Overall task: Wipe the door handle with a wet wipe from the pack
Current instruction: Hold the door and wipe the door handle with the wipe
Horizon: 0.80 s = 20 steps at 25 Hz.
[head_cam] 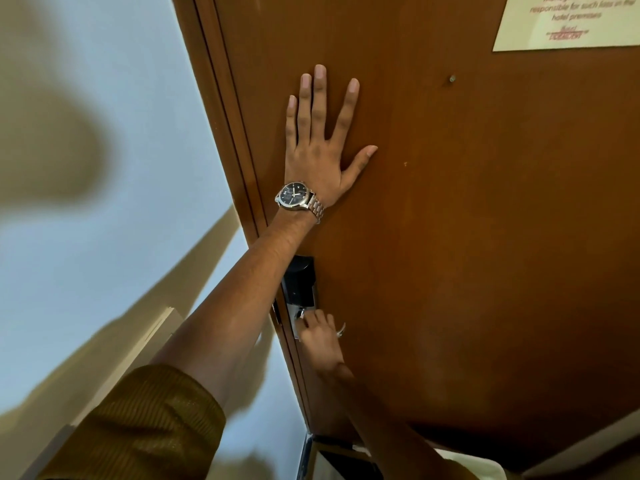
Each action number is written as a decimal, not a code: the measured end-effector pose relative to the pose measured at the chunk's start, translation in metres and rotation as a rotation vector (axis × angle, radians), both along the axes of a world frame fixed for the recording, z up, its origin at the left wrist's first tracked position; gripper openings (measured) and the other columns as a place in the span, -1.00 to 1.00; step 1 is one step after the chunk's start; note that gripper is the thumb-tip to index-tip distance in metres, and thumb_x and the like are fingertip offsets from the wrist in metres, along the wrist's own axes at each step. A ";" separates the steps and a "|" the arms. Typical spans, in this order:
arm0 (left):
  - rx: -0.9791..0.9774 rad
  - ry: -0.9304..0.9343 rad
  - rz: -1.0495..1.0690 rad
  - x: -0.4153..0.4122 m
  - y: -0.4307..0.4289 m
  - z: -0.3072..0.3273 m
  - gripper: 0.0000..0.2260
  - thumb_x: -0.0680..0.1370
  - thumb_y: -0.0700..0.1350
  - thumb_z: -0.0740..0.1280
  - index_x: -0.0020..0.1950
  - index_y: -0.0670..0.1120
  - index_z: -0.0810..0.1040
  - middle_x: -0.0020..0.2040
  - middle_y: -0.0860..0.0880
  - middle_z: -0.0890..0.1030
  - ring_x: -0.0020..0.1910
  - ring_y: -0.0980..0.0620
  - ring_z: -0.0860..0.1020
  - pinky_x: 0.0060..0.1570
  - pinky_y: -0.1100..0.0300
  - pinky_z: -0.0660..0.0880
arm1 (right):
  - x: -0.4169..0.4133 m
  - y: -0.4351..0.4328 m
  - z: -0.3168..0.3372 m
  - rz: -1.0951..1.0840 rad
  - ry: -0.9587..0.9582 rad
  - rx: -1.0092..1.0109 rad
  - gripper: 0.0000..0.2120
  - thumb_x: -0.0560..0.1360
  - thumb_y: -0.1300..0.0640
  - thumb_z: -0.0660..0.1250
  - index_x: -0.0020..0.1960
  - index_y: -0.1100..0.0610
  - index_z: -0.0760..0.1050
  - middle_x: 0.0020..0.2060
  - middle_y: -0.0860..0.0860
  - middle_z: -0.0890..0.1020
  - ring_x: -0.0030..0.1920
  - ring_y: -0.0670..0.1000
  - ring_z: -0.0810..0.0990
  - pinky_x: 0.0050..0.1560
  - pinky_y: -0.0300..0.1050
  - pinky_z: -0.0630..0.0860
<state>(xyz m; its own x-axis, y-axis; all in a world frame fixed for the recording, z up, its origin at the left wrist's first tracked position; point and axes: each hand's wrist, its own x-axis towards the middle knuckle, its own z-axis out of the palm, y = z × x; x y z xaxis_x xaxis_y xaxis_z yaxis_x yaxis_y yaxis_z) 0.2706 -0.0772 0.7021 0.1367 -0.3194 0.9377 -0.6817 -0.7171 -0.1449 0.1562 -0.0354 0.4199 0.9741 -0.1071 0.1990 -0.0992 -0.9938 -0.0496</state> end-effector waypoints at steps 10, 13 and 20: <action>0.014 0.009 0.019 -0.007 0.001 0.002 -0.28 0.63 0.42 0.06 0.63 -0.02 0.21 0.60 -0.32 0.22 0.60 -0.32 0.17 0.60 -0.21 0.04 | -0.052 -0.064 -0.017 0.172 -0.137 -0.124 -0.50 0.33 0.17 0.56 0.24 0.13 0.51 0.12 0.10 0.62 0.11 0.10 0.59 0.11 0.01 0.56; 0.006 0.018 0.019 -0.005 0.002 0.002 -0.28 0.63 0.42 0.08 0.64 -0.02 0.20 0.60 -0.32 0.22 0.60 -0.32 0.16 0.61 -0.20 0.01 | -0.058 -0.065 -0.025 -0.012 -0.353 0.313 -0.74 0.46 0.20 0.47 0.14 0.13 0.60 0.09 0.06 0.59 0.09 0.04 0.56 0.03 -0.20 0.55; 0.005 0.017 0.025 -0.005 0.001 0.002 -0.28 0.64 0.42 0.08 0.64 -0.02 0.17 0.61 -0.32 0.20 0.61 -0.32 0.16 0.61 -0.19 -0.02 | -0.036 -0.037 -0.020 -0.703 -0.692 1.760 -0.81 0.44 0.32 0.47 0.05 0.23 0.62 0.05 0.15 0.67 0.08 0.09 0.65 -0.07 -0.21 0.60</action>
<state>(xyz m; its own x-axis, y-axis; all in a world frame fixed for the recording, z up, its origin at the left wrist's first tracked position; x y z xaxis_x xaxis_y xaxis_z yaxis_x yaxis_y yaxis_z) 0.2652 -0.0758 0.7044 0.1610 -0.3202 0.9336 -0.6659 -0.7334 -0.1367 0.1202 -0.0721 0.4001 0.5047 -0.8176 -0.2772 0.0848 0.3665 -0.9266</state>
